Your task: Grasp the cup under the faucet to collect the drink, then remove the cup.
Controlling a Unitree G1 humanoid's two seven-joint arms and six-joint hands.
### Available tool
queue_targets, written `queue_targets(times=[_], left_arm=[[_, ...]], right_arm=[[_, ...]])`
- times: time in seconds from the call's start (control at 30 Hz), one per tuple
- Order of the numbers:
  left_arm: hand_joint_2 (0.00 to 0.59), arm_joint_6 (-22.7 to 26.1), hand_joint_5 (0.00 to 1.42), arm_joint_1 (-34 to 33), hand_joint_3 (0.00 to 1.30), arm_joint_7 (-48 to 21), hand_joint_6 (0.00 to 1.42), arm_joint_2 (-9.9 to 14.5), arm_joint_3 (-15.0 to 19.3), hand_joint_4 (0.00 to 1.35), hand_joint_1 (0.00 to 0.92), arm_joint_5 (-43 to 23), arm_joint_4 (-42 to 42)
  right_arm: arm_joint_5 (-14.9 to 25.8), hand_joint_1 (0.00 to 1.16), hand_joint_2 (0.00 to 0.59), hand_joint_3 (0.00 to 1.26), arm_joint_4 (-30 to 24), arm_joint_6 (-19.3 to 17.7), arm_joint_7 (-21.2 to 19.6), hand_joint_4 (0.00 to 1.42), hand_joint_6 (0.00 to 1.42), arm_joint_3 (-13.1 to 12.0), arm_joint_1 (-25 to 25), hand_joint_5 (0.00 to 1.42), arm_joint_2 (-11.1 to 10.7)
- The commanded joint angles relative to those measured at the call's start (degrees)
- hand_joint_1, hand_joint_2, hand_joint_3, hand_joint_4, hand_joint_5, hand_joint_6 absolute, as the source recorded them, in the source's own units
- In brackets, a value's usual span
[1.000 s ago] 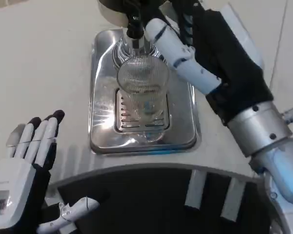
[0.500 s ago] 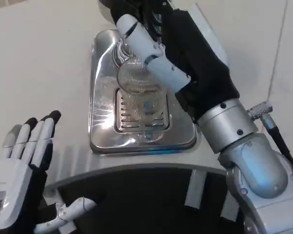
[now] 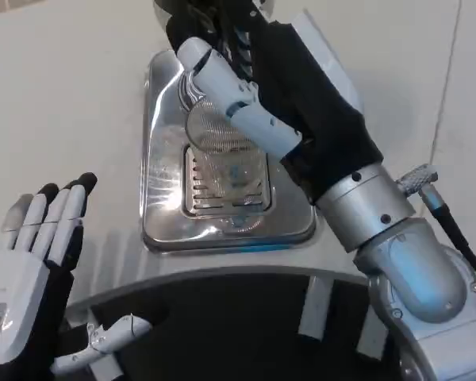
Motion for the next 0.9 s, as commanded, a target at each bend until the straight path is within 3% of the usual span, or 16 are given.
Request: queue_targets(times=[0.03, 0.2, 0.27, 0.37, 0.53, 0.73, 0.9], left_arm=[[0.093, -0.5, 0.00, 0.7, 0.00, 1.0, 0.00, 0.1, 0.3, 0.00, 0.000, -0.3, 1.1], [0.093, -0.5, 0.00, 1.1, 0.00, 1.3, 0.00, -0.3, 0.4, 0.00, 0.000, -0.9, 1.5], [0.093, -0.7, 0.00, 1.2, 0.00, 1.8, 0.00, -0.5, 0.6, 0.00, 0.000, -1.3, 1.8], [0.093, -0.6, 0.00, 1.2, 0.00, 1.9, 0.00, -0.6, 0.7, 0.00, 0.000, -1.4, 2.0], [0.092, -0.4, 0.00, 1.4, 0.00, 1.8, 0.00, -0.5, 0.4, 0.00, 0.000, -1.3, 2.0], [0.085, 0.4, 0.00, 1.5, 0.00, 1.7, 0.00, -1.0, 0.4, 0.00, 0.000, -1.2, 1.9], [0.057, 0.4, 0.06, 0.1, 0.00, 3.5, 0.06, -1.3, 0.7, 0.00, 0.000, -0.7, 2.6]], right_arm=[[0.3, 0.19, 0.472, 0.00, 0.2, 1.8, 3.3, 0.00, 0.00, 2.5, -1.5, 0.00, -1.6], [0.1, 0.03, 0.466, 0.00, 0.3, 4.6, 6.0, 0.00, 0.00, 4.0, -3.5, 0.00, -4.4], [-4.5, 0.00, 0.463, 0.00, -0.4, 5.6, 8.0, 0.00, 0.00, 6.5, -5.5, 0.00, -8.5], [-10.5, 0.00, 0.465, 0.00, -1.2, 6.2, 10.6, 0.00, 0.00, 9.4, -7.8, 0.00, -12.9], [-17.5, 0.00, 0.499, 0.00, -0.8, 4.7, 13.3, 0.00, 0.00, 12.2, -9.6, 0.00, -16.9], [-23.0, 0.00, 0.508, 0.00, 0.2, 2.6, 14.4, 0.00, 0.00, 13.1, -9.8, 0.00, -18.6], [-25.1, 0.00, 0.524, 0.00, 0.8, 1.4, 14.6, 0.00, 0.00, 12.6, -9.2, 0.00, -18.7]])
